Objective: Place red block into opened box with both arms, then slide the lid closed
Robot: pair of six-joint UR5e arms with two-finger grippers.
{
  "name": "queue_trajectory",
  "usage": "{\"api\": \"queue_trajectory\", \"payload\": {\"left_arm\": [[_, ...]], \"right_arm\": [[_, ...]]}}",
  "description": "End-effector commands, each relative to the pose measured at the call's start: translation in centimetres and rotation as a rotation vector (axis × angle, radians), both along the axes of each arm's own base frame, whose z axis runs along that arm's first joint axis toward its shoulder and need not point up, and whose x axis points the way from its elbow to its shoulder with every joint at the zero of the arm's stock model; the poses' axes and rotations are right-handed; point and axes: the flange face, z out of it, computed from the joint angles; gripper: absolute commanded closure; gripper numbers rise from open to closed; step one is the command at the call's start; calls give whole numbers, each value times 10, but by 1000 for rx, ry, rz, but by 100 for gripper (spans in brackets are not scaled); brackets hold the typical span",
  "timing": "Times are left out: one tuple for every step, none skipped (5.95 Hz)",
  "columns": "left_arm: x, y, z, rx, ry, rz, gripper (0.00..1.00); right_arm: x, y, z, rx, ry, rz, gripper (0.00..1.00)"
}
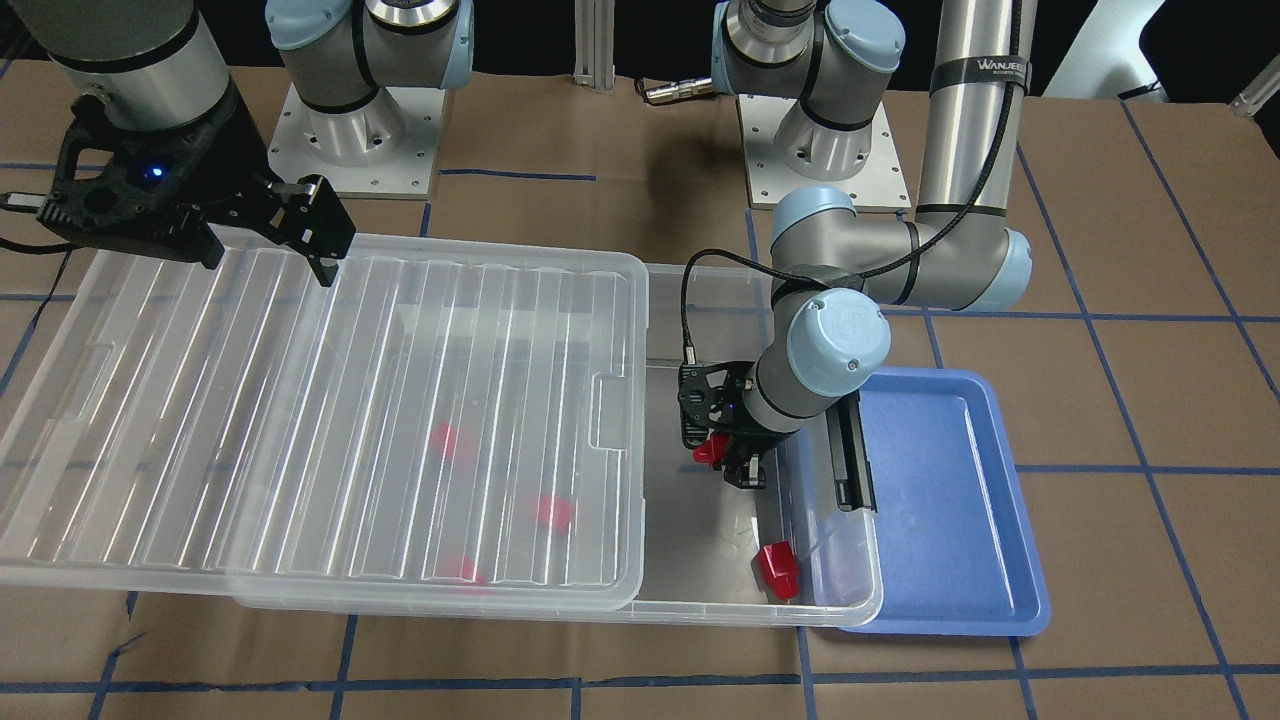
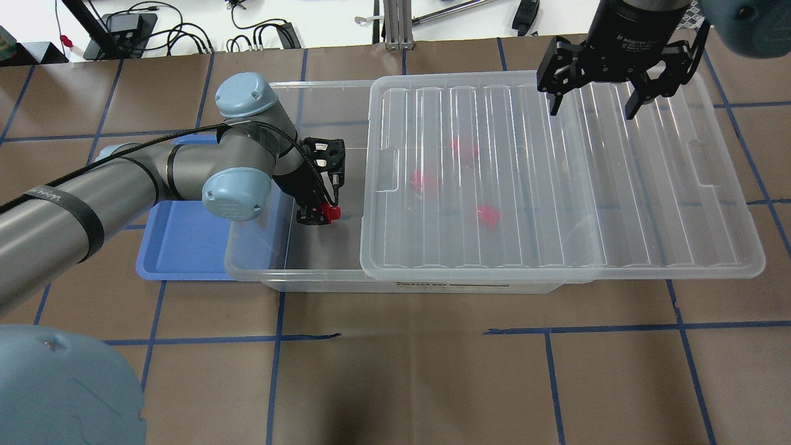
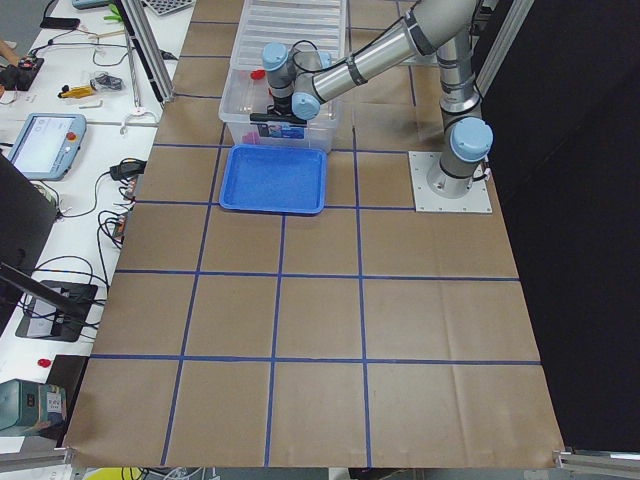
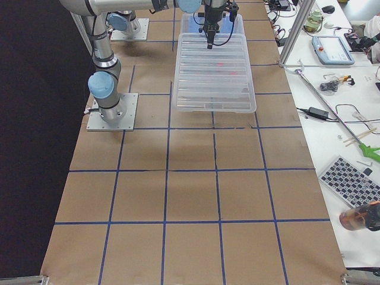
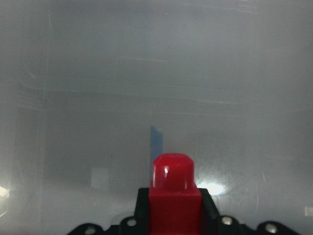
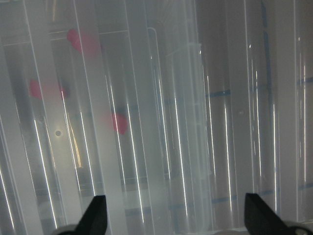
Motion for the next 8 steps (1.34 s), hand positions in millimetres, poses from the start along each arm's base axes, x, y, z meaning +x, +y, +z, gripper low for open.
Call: {"api": "queue_trajectory", "payload": {"left_arm": [[-1,1,-1,6,2,6,11],[-1,-2,9,-4,1,8,4],[-3,-2,34,-26,-3,4,4],[2,-2,84,-14,-6,13,4],[2,-4,140,26,-10,4,4],[-1,0,178,36,-7,-3,4],[-2,17,223,22,2,17,4],[15,47,256,57,-23,159,4]], "right_arm": [[-1,0,0,0,1,-1,0],[-1,0,0,0,1,-1,0],[-1,0,0,0,3,1,0],[-1,0,0,0,3,1,0],[-1,0,1,-1,3,1,0],[-1,0,0,0,3,1,0],[-2,0,0,-1,4,1,0],[-6,-1,0,-1,4,11,0]]}}
